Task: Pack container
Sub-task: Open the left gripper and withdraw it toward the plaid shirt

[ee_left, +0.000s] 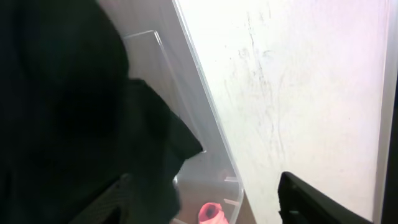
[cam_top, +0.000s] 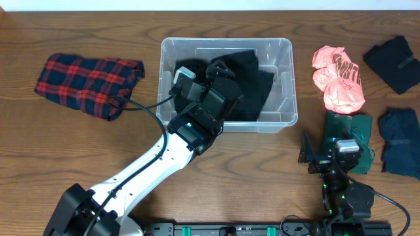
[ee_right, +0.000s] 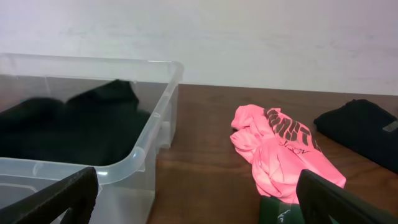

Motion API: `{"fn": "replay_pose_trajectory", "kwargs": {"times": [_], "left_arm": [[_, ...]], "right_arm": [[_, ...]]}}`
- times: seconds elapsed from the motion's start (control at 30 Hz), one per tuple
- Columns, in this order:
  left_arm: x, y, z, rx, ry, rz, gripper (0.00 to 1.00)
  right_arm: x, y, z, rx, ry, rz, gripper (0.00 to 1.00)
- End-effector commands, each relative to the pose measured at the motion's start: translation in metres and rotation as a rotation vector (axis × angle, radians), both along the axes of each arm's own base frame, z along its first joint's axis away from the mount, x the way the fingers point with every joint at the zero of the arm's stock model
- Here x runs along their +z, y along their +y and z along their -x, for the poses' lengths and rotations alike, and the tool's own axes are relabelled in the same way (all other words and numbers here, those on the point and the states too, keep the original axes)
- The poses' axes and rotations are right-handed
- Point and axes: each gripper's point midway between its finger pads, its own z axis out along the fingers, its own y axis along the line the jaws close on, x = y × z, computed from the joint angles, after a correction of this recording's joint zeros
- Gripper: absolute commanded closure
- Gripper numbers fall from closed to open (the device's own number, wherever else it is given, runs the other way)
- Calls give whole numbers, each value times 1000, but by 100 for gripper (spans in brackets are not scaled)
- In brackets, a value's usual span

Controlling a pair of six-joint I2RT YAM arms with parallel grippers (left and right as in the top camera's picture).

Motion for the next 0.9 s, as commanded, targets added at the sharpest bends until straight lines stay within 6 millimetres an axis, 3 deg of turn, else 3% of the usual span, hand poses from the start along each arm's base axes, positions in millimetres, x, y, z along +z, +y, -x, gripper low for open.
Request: {"fn": "replay_pose_trajectory", "kwargs": {"times": [0.0,0.2,0.37,0.47,0.6,0.73,0.87], "left_arm": [[18,1,-2,4,-39,-3,24],[25,-6,-4,-110,-82,-161,24],[44,-8,-2,-322,-185,-605,23],[51,-1,5,-435,-212,-882,16],[56,29,14,-469,-160,-1017,13],[65,78,20,-411,-84,-1030,12],[70,122,22,-357,-25,-1022,3]], "right_arm": [[0,1,0,3,1,-10,1],[0,1,0,3,1,-10,1],[0,1,0,3,1,-10,1],[0,1,0,3,1,-10,1],[0,1,0,3,1,-10,1],[0,1,0,3,1,-10,1],[0,1,0,3,1,-10,1]]}}
